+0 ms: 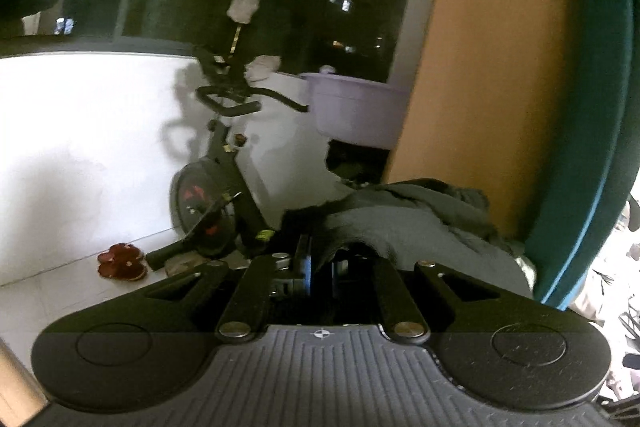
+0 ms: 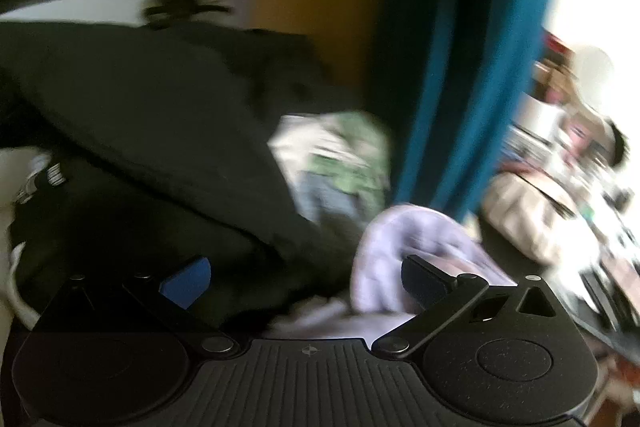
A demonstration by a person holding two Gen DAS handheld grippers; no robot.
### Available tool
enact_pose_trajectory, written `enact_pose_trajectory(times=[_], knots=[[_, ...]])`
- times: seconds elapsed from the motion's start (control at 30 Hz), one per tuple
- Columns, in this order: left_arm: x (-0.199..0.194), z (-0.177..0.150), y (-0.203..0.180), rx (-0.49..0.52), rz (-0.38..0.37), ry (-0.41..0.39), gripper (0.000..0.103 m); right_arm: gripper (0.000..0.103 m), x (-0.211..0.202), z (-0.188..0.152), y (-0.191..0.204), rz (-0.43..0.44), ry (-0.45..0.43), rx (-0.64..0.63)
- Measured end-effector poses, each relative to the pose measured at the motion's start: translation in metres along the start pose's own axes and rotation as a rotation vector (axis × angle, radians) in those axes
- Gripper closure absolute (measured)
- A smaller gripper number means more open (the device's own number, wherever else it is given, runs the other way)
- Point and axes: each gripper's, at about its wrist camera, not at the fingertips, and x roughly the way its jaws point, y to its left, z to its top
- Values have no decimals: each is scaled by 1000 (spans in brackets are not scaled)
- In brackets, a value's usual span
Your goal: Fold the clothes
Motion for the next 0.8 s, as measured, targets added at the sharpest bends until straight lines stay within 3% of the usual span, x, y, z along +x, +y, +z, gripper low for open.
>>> enact_pose_trajectory(times=[0.17, 0.33, 0.43, 0.5, 0.53, 0.6, 0.8], knots=[[-9, -4, 29, -68, 42, 29, 94, 1, 29, 3, 22, 59, -13, -97], [-17, -5, 40, -69, 55, 44, 94, 2, 72, 2, 22, 73, 103, -62], [-20, -5, 42, -62, 55, 53, 94, 21, 92, -2, 24, 109, 194, -59], [-23, -6, 43, -58, 53, 58, 94, 56, 93, -2, 26, 126, 212, -72], [-24, -6, 42, -56, 52, 59, 94, 63, 93, -2, 27, 132, 217, -78], [-25, -6, 41, -54, 45, 65, 94, 88, 89, 2, 25, 140, 224, -66], [-22, -8, 29, -27, 7, 70, 94, 95, 57, 20, 5, 261, 144, 50]])
